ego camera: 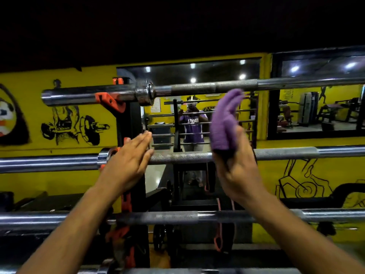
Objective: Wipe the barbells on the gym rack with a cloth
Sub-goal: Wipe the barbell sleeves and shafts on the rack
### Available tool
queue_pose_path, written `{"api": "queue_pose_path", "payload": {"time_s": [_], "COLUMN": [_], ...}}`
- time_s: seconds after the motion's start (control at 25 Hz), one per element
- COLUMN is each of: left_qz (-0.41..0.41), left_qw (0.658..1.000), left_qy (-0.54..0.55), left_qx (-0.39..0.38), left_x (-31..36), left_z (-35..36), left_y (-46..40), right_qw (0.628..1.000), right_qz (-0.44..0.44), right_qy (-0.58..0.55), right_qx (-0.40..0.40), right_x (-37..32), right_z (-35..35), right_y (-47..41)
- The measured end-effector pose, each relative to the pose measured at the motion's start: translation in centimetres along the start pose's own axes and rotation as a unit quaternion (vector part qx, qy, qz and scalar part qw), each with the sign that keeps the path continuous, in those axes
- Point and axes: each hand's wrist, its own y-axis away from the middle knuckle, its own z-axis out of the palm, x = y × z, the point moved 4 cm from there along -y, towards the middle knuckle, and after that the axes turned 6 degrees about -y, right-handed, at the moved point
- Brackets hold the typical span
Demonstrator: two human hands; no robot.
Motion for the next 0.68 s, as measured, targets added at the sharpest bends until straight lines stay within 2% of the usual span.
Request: {"api": "queue_pose_path", "payload": {"time_s": [0.04,0.08,0.12,0.16,0.24,0.28,0.36,0.44,0.48,0.56,0.68], "left_qz": [0.006,0.015,0.014,-0.003,-0.047,-0.054,-0.062,-0.060,-0.056,-0.063,-0.129], "left_qw": [1.000,0.999,0.999,1.000,0.999,0.997,0.995,0.994,0.994,0.991,0.983], "left_qy": [-0.011,-0.032,-0.039,-0.026,0.026,0.049,0.072,0.087,0.098,0.118,0.122], "left_qx": [-0.004,0.001,0.006,0.009,-0.007,-0.020,-0.026,-0.021,-0.016,0.007,0.053], "left_x": [-0.4,-0.8,-1.5,-2.6,-4.7,-5.1,-5.1,-4.9,-5.0,-6.0,-7.6], "left_z": [-0.3,-0.7,-1.1,-1.2,-1.2,-0.9,-0.2,0.0,-0.1,-0.6,-0.4], "left_y": [-0.2,-0.3,-0.4,-0.3,0.5,1.0,1.8,1.9,2.1,2.7,4.1], "right_qw": [0.986,0.948,0.899,0.870,0.878,0.883,0.870,0.863,0.868,0.885,0.877], "right_qz": [-0.040,-0.050,-0.052,-0.051,-0.031,0.009,0.107,0.131,0.102,-0.015,-0.106], "right_qy": [0.146,0.289,0.403,0.456,0.437,0.417,0.386,0.390,0.406,0.423,0.426], "right_qx": [-0.068,-0.123,-0.164,-0.181,-0.193,-0.215,-0.287,-0.294,-0.266,-0.192,-0.195], "right_x": [1.8,3.8,5.1,5.6,5.5,5.8,6.0,6.2,6.3,5.4,4.7], "right_z": [1.4,2.6,3.4,3.7,4.2,4.2,4.1,4.1,4.4,5.4,5.9], "right_y": [-1.2,-2.0,-2.8,-3.4,-5.1,-6.0,-7.7,-7.9,-7.2,-4.1,-0.5]}}
